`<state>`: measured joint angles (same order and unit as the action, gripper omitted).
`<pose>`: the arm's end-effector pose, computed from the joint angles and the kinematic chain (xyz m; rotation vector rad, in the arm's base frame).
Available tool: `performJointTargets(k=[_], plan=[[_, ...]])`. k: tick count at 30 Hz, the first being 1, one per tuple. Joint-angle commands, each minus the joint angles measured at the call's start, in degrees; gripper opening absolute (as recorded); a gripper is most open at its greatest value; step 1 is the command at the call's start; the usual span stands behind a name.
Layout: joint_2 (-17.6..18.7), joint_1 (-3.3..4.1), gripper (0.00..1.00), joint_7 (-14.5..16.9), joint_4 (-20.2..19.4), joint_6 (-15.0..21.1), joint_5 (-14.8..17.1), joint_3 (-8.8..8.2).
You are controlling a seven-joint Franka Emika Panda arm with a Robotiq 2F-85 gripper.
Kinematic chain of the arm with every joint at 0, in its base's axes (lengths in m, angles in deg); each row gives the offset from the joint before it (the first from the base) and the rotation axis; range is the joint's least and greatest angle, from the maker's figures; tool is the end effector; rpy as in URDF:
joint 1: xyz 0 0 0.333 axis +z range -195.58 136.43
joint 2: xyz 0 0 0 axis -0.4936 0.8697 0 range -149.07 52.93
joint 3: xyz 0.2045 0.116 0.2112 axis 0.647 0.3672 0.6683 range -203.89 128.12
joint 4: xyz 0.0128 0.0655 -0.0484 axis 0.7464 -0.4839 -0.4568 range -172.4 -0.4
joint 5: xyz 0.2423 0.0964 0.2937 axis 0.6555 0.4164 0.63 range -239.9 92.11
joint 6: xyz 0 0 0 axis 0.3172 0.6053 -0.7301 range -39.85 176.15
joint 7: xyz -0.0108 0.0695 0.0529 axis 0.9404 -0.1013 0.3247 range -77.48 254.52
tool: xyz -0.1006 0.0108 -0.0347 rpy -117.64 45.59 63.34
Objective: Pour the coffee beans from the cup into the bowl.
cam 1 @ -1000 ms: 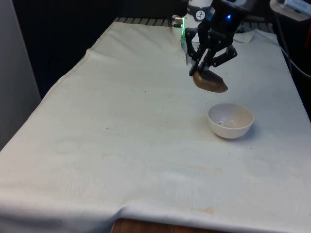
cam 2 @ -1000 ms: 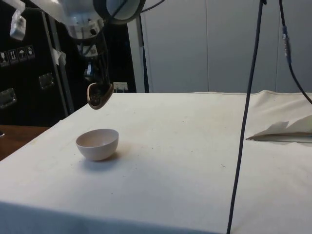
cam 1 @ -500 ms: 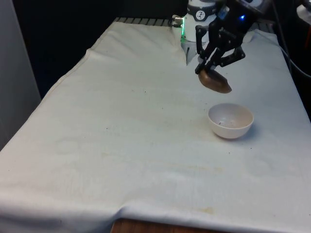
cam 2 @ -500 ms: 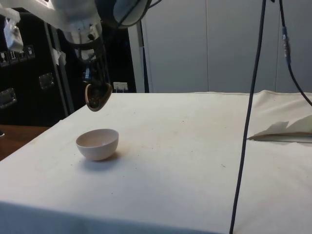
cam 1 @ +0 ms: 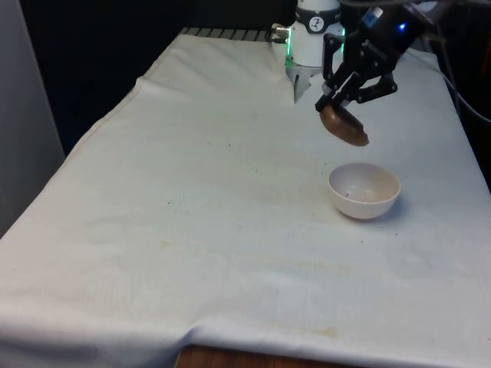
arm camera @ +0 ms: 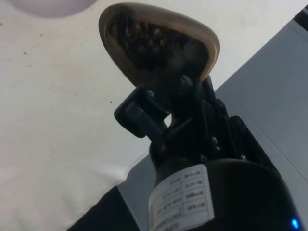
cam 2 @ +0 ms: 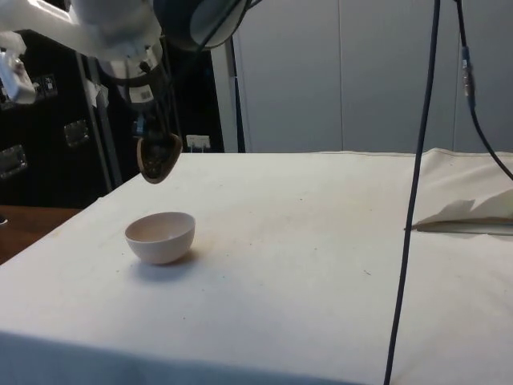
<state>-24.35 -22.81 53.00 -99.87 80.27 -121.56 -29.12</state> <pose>0.6286 0.1281 0.3181 2.5090 0.1390 0.2164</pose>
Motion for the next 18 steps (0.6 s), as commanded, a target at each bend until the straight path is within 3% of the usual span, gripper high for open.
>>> performJointTargets(k=[1, 8, 14, 16, 17, 18], plan=[[0.40, 0.40, 0.00, -0.63, 0.40, -0.74, -0.86, -0.11], [1.09, 0.00, 0.00, -3.04, 0.17, -1.38, -3.90, 1.03], [1.66, 0.34, 0.00, -4.98, 0.29, -2.23, -6.76, 1.09], [1.72, 0.34, 0.00, -5.39, 0.34, -2.69, -7.45, 1.32], [1.72, 0.00, 0.00, -5.10, 0.17, -2.12, -6.99, 1.43], [1.78, 0.34, 0.00, -5.56, 0.34, -2.98, -7.79, 1.38]])
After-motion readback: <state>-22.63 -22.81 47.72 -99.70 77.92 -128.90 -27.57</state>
